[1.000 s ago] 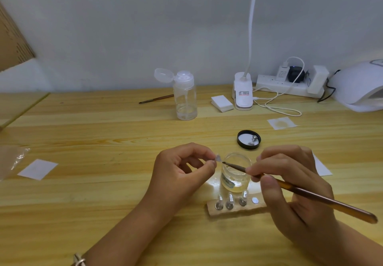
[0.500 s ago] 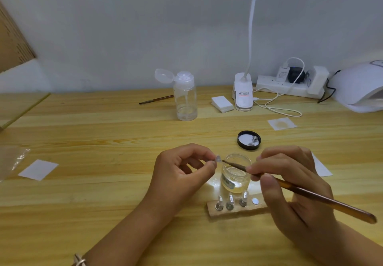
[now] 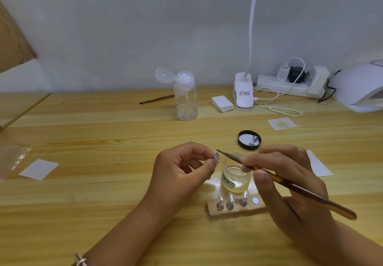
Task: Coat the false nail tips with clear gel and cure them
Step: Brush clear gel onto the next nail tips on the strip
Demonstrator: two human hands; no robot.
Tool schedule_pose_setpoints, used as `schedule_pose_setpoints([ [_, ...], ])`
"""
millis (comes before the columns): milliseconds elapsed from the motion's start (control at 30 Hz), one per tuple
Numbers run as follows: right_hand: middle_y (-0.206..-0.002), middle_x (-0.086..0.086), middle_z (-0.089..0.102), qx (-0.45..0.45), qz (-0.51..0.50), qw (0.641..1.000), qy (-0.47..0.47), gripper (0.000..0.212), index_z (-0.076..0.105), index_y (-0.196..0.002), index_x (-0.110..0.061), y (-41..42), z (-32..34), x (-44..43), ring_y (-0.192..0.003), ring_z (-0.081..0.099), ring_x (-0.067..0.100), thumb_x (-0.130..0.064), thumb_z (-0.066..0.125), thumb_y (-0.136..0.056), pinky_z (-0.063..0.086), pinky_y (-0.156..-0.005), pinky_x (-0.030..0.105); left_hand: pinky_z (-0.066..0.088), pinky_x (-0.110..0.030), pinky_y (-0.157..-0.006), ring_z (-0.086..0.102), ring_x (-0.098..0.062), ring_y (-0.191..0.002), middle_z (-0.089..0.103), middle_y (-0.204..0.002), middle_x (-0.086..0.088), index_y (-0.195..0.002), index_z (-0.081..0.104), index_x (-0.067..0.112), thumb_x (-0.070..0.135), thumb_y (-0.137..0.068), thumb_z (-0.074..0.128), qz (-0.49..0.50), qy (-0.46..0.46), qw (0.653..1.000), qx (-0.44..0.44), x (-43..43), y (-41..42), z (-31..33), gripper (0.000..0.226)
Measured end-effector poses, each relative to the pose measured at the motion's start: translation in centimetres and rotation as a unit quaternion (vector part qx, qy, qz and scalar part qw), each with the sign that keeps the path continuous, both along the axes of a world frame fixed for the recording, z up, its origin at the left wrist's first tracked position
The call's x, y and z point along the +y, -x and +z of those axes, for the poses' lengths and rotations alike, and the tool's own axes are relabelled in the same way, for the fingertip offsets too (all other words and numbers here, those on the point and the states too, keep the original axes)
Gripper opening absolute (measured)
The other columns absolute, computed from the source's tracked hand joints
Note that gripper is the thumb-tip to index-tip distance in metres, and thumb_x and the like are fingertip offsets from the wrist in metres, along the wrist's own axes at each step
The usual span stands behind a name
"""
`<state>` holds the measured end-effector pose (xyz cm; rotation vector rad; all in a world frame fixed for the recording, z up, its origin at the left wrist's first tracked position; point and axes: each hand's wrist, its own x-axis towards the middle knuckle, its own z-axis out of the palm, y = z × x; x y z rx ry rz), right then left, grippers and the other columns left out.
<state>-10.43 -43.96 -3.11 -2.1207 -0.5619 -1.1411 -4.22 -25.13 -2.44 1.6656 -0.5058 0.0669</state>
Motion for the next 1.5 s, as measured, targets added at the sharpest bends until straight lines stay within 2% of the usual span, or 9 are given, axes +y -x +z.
schedule_pose_setpoints([
  [167, -0.086, -0.016, 0.068, 0.009, 0.013, 1.000, -0.010, 0.032, 0.067, -0.095, -0.018, 0.36, -0.09, -0.01, -0.097, 0.059, 0.006, -0.034, 0.041, -0.104, 0.039, -0.084, 0.031, 0.057, -0.036, -0.061, 0.068, -0.019, -0.060, 0.074, -0.077, -0.005, -0.077, 0.074, 0.025, 0.017, -0.075, 0.074, 0.000, 0.010, 1.000, 0.009, 0.01, -0.03, 0.02, 0.008],
  [300, -0.087, -0.014, 0.069, 0.004, 0.018, 0.999, -0.030, 0.027, 0.065, -0.098, -0.020, 0.47, 0.06, 0.00, -0.095, 0.060, 0.008, -0.035, 0.043, -0.104, 0.039, -0.083, 0.031, 0.056, -0.028, -0.056, 0.065, -0.018, -0.058, 0.074, -0.077, -0.007, -0.077, 0.073, 0.024, 0.018, -0.075, 0.074, -0.003, 0.016, 1.000, 0.010, -0.03, 0.00, 0.08, 0.007],
  [467, -0.092, -0.014, 0.070, 0.015, 0.011, 1.000, -0.020, 0.026, 0.066, -0.101, -0.019, -0.01, -0.10, 0.11, -0.099, 0.060, 0.008, -0.035, 0.045, -0.103, 0.042, -0.085, 0.035, 0.051, -0.045, -0.053, 0.059, -0.021, -0.056, 0.075, -0.078, -0.004, -0.076, 0.072, 0.027, 0.019, -0.076, 0.073, 0.000, 0.008, 1.000, 0.006, -0.10, 0.10, 0.14, 0.008],
  [600, -0.089, -0.015, 0.069, 0.012, 0.024, 0.999, -0.017, 0.027, 0.065, -0.099, -0.020, 0.27, -0.08, 0.14, -0.097, 0.060, 0.007, -0.036, 0.043, -0.104, 0.041, -0.084, 0.032, 0.049, -0.030, -0.052, 0.056, -0.014, -0.053, 0.073, -0.074, 0.001, -0.078, 0.071, 0.024, 0.019, -0.075, 0.072, -0.004, 0.010, 1.000, 0.012, -0.09, 0.04, 0.20, 0.007],
  [900, -0.095, -0.017, 0.067, 0.016, 0.013, 1.000, -0.012, 0.024, 0.064, -0.103, -0.024, 0.16, 0.12, 0.18, -0.102, 0.059, 0.009, -0.035, 0.042, -0.104, 0.041, -0.085, 0.035, 0.038, -0.016, -0.049, 0.049, -0.003, -0.053, 0.071, -0.076, 0.006, -0.076, 0.073, 0.026, 0.018, -0.074, 0.074, 0.000, -0.006, 1.000, -0.008, 0.07, -0.01, 0.10, 0.008],
  [1033, -0.089, -0.013, 0.068, 0.013, 0.013, 1.000, 0.000, 0.026, 0.066, -0.099, -0.019, 0.16, 0.07, 0.30, -0.098, 0.059, 0.009, -0.033, 0.044, -0.102, 0.040, -0.085, 0.033, 0.037, -0.014, -0.049, 0.048, 0.000, -0.052, 0.071, -0.075, 0.006, -0.075, 0.074, 0.026, 0.017, -0.074, 0.074, 0.005, -0.009, 1.000, -0.012, 0.07, -0.02, 0.10, 0.009],
  [1200, -0.082, -0.014, 0.065, 0.016, 0.018, 1.000, -0.014, 0.022, 0.069, -0.083, -0.012, 0.48, 0.04, 0.02, -0.095, 0.058, 0.007, -0.015, 0.048, -0.088, 0.037, -0.084, 0.029, 0.038, -0.013, -0.050, 0.049, 0.000, -0.053, 0.072, -0.077, 0.007, -0.076, 0.074, 0.028, 0.018, -0.073, 0.073, 0.011, -0.013, 1.000, -0.013, 0.07, -0.03, 0.07, 0.011],
  [1367, -0.091, -0.018, 0.066, 0.013, 0.008, 1.000, -0.002, 0.021, 0.063, -0.101, -0.022, 0.14, 0.06, 0.21, -0.101, 0.058, 0.007, -0.031, 0.044, -0.102, 0.037, -0.087, 0.030, 0.035, -0.012, -0.048, 0.046, 0.000, -0.050, 0.067, -0.067, 0.012, -0.073, 0.074, 0.028, 0.015, -0.072, 0.073, 0.017, -0.017, 1.000, -0.017, -0.02, -0.10, -0.03, 0.012],
  [1500, -0.087, -0.017, 0.066, 0.016, 0.019, 1.000, -0.004, 0.021, 0.066, -0.094, -0.019, 0.22, 0.04, 0.28, -0.097, 0.059, 0.007, -0.028, 0.047, -0.098, 0.039, -0.084, 0.031, 0.036, -0.013, -0.048, 0.046, 0.001, -0.051, 0.068, -0.068, 0.012, -0.073, 0.074, 0.031, 0.017, -0.072, 0.073, 0.020, -0.014, 0.999, -0.021, 0.00, -0.10, -0.08, 0.014],
])
